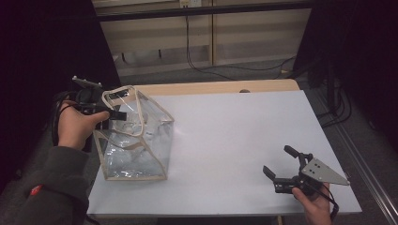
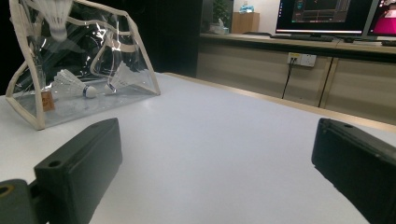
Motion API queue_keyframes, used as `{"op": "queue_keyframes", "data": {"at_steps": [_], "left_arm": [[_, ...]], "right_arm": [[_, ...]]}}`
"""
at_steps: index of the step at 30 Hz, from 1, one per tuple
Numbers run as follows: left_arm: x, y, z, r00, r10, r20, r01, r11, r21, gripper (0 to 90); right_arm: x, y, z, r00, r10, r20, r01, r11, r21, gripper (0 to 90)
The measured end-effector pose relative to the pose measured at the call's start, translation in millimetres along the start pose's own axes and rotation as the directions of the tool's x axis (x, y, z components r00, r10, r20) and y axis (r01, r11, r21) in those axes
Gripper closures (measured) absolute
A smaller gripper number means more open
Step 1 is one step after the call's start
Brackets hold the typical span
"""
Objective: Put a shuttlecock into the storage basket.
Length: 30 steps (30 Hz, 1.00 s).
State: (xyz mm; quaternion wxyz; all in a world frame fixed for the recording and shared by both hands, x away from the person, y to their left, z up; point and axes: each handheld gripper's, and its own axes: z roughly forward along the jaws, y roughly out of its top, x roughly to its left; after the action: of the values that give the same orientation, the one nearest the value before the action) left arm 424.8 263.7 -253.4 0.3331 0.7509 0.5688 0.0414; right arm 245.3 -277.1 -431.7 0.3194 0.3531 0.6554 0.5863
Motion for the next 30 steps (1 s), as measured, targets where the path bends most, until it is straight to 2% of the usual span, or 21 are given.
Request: {"op": "queue_keyframes", "data": {"at_steps": [6,8,12,14,17,18,22,25,30], "left_arm": [[-4.1,2.0,-3.4,0.9996,-0.003,0.028,0.003,0.9998,-0.021,73.9],[-5.2,2.7,-5.2,0.9994,0.009,0.033,-0.008,0.9997,-0.022,72.1],[-9.1,5.1,-9.0,0.9988,0.002,0.05,0.0,0.9987,-0.051,68.9],[-11.8,5.9,-10.2,0.9979,0.022,0.06,-0.02,0.999,-0.039,66.4],[-18.8,6.3,-10.2,0.9964,0.032,0.078,-0.028,0.9981,-0.056,61.8],[-20.3,6.7,-10.6,0.9955,0.047,0.083,-0.042,0.9978,-0.052,60.5],[-30.7,7.9,-9.9,0.992,0.059,0.112,-0.052,0.9964,-0.066,55.9],[-36.8,9.3,-10.4,0.9876,0.091,0.128,-0.083,0.9942,-0.069,52.0],[-47.9,10.2,-8.1,0.9816,0.114,0.153,-0.103,0.9917,-0.078,46.3]], "right_arm": [[-0.1,0.1,0.0,1.0,-0.002,-0.001,0.002,1.0,0.0,1.8],[0.2,0.1,-0.1,1.0,-0.001,-0.001,0.001,1.0,0.0,1.8],[0.1,0.2,-0.8,1.0,-0.003,0.0,0.003,1.0,-0.001,1.8],[0.0,0.2,-1.3,1.0,-0.003,0.003,0.003,1.0,-0.003,1.8],[0.0,0.3,-2.3,1.0,-0.002,0.004,0.002,1.0,0.001,1.7],[0.1,0.2,-2.5,1.0,-0.002,0.006,0.002,1.0,0.001,1.8],[0.4,0.4,-3.3,1.0,-0.001,0.006,0.001,1.0,-0.002,1.8],[0.2,0.4,-3.9,1.0,-0.002,0.007,0.002,1.0,-0.003,1.8],[0.2,0.5,-4.4,0.9999,-0.004,0.01,0.004,1.0,-0.005,1.7]]}}
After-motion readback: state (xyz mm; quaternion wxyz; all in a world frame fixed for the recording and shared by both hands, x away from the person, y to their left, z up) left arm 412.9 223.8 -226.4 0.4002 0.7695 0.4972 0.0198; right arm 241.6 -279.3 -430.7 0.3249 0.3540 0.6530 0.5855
